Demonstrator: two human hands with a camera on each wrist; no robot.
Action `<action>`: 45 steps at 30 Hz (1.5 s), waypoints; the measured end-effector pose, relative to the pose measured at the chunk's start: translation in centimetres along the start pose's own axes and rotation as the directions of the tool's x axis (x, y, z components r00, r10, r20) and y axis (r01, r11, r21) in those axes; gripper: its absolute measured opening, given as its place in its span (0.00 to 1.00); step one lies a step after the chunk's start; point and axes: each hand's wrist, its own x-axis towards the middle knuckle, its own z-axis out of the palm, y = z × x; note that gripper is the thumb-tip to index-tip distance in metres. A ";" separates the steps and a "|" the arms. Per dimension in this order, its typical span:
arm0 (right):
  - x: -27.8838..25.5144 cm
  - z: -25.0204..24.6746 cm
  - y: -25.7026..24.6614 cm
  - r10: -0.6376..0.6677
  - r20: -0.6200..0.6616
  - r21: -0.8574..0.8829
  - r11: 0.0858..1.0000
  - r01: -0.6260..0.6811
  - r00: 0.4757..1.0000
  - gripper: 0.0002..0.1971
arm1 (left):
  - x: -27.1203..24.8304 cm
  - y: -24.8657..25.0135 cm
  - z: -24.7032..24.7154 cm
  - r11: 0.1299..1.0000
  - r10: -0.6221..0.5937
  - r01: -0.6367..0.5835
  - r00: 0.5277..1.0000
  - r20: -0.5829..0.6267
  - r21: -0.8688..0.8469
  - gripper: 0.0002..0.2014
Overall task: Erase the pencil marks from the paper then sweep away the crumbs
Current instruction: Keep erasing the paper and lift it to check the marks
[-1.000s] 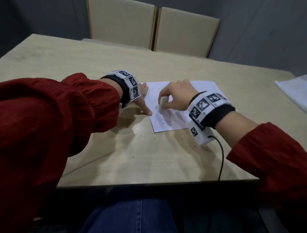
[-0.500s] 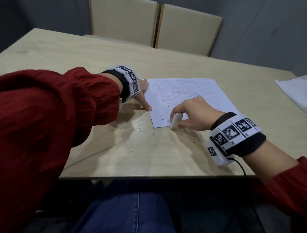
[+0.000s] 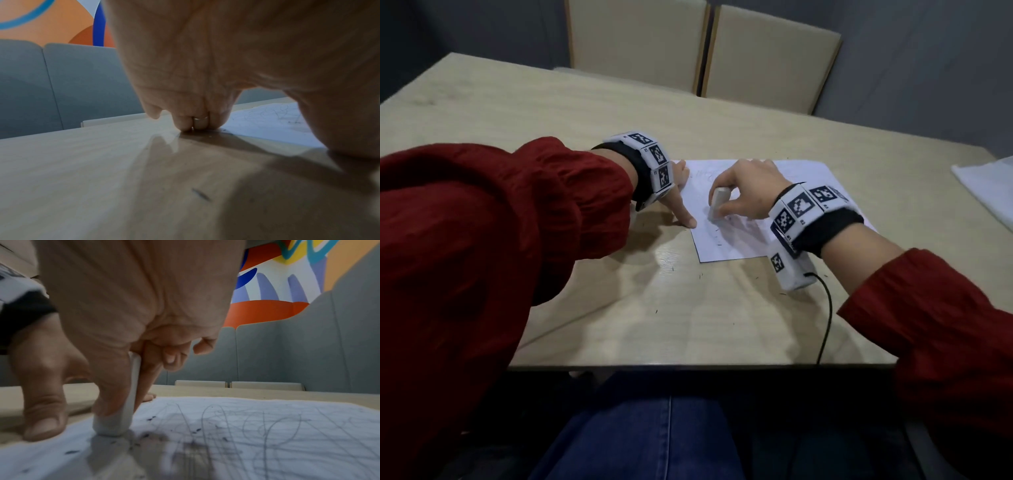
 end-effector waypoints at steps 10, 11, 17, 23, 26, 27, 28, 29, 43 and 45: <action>-7.0 0.3 0.2 -0.042 0.137 0.192 0.981 0.015 0.990 0.05 | -0.3 0.3 -0.1 1.000 0.006 -0.006 1.000 0.023 0.006 0.58; -7.1 0.3 0.2 -0.045 0.147 0.209 0.978 0.013 0.988 0.06 | -0.4 0.3 -0.1 1.000 0.011 -0.011 1.000 0.019 0.006 0.58; -4.2 -0.8 0.1 -0.057 0.080 0.186 0.982 0.041 0.995 0.06 | -0.4 0.1 -0.1 0.999 0.017 -0.018 0.999 0.050 0.028 0.62; -3.0 0.0 -0.3 0.016 0.006 0.065 0.998 -0.017 1.000 0.05 | -0.6 0.3 -0.3 0.999 0.016 -0.019 0.998 0.061 0.046 0.61; -5.8 0.4 0.1 0.006 0.000 0.134 0.991 -0.006 1.000 0.04 | -0.7 0.3 -0.2 0.999 0.024 -0.026 0.998 0.059 0.032 0.61; -6.8 0.6 0.2 0.009 -0.004 0.165 0.986 -0.008 1.000 0.05 | -0.9 0.3 -0.2 0.999 0.023 -0.025 0.998 0.060 0.032 0.61; -7.6 0.7 0.2 0.011 -0.007 0.191 0.982 -0.009 1.000 0.05 | -1.0 0.4 -0.2 0.999 0.023 -0.025 0.998 0.057 0.033 0.60; -8.3 0.6 0.2 0.004 0.000 0.199 0.980 -0.004 1.000 0.05 | -1.1 0.5 -0.3 0.999 0.023 -0.025 0.998 0.052 0.035 0.59; -4.5 0.3 0.0 0.044 -0.012 0.183 0.982 -0.041 0.999 0.04 | -2.0 0.7 -0.5 1.000 -0.014 0.015 0.999 0.046 -0.005 0.58; -6.2 0.3 0.5 0.020 0.063 0.236 0.971 -0.034 0.998 0.03 | -2.3 0.8 -0.8 1.000 -0.015 0.016 0.998 0.053 -0.018 0.59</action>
